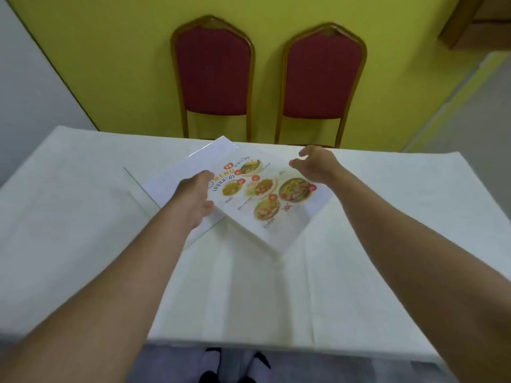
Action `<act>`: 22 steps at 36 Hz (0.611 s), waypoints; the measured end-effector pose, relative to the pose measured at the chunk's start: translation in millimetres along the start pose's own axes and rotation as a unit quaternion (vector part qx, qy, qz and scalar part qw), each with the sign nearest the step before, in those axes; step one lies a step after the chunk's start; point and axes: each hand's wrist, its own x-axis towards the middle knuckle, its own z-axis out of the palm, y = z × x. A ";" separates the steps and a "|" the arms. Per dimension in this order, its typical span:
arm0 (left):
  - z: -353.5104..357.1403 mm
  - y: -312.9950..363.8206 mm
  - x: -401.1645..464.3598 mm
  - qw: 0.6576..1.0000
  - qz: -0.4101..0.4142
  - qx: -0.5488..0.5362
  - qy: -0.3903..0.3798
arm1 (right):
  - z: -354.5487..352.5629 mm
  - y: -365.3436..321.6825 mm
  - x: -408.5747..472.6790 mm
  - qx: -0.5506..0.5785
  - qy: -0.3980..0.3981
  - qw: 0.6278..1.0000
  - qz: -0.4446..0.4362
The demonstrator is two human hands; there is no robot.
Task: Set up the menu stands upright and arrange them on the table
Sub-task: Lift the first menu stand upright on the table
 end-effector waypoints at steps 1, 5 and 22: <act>2.9 -3.5 -1.6 1.000 -0.005 -0.007 0.003 | 0.7 -0.4 0.5 -0.010 -0.010 1.000 0.005; 10.2 -21.5 5.6 0.999 -0.030 -0.031 -0.011 | 5.0 1.9 6.1 -0.033 -0.032 0.999 0.025; 25.2 -52.2 11.6 0.991 -0.072 -0.106 -0.041 | 24.4 18.9 18.2 -0.095 -0.033 0.994 0.046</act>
